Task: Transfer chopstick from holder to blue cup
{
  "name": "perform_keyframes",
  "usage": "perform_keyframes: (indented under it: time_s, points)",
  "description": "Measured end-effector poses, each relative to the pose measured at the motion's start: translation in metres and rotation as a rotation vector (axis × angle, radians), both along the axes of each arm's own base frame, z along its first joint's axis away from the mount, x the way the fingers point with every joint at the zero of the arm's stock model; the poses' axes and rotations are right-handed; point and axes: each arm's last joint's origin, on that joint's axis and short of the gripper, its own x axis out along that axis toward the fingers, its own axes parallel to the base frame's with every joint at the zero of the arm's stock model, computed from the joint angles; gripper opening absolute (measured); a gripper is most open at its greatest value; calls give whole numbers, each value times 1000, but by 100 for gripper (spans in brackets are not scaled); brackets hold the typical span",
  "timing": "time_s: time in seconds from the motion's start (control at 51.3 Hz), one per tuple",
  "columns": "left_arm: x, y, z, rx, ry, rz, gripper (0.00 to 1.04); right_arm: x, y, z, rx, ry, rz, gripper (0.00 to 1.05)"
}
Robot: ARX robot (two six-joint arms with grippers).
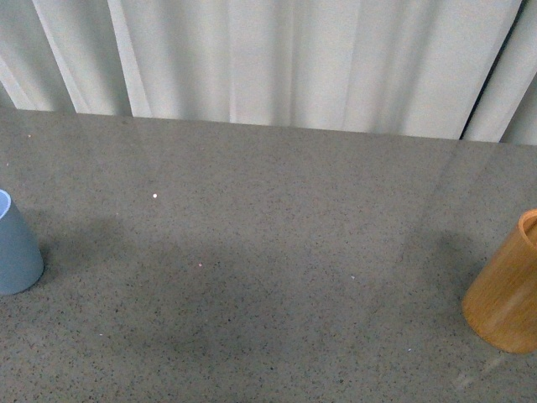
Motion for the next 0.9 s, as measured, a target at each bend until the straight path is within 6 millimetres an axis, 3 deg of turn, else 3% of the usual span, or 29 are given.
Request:
perform_keyframes:
  time_s: [0.585,0.702,0.897]
  points:
    - [0,0,0,-4,9,11,98,0,0,0,0,0,0,95]
    - [8,4,-2,-67,395,371,98,0,0,0,0,0,0,95]
    - [34,19,15,-144,437,413,98,0,0,0,0,0,1,95]
